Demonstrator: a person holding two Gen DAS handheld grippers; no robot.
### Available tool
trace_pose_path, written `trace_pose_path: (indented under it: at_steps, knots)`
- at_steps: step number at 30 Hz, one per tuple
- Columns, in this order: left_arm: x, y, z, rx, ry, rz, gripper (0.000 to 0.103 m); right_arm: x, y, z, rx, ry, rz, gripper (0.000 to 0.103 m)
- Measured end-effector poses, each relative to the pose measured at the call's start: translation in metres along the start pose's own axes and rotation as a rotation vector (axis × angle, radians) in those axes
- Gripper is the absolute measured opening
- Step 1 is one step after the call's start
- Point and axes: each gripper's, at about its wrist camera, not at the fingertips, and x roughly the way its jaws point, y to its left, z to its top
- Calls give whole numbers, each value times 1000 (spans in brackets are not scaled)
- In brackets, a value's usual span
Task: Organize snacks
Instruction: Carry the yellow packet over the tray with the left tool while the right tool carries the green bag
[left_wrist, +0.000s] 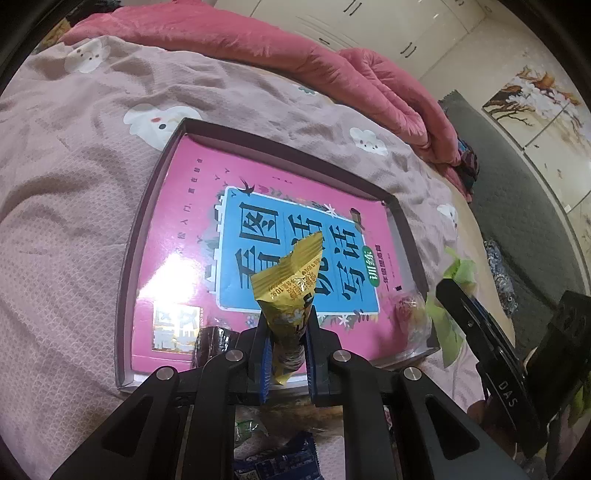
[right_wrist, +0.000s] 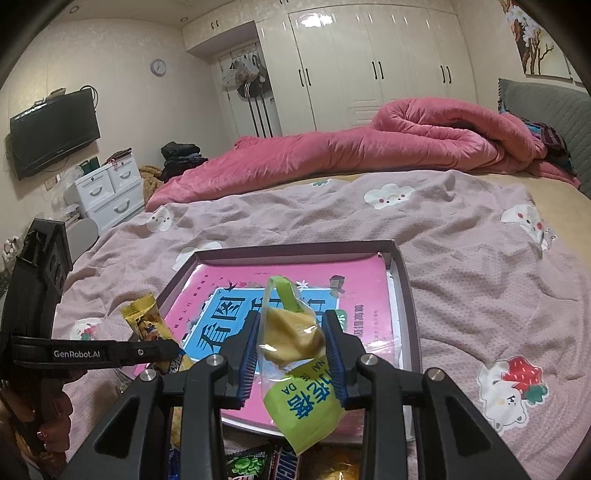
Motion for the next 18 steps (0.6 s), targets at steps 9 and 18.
trace_pose_path:
  at_steps: [9, 18]
  knots:
    - [2, 0, -1, 5, 7, 4, 15, 9, 1, -2, 1, 28, 13, 34]
    - [4, -5, -2, 33, 7, 16, 15, 13, -1, -3, 9, 41, 18, 34]
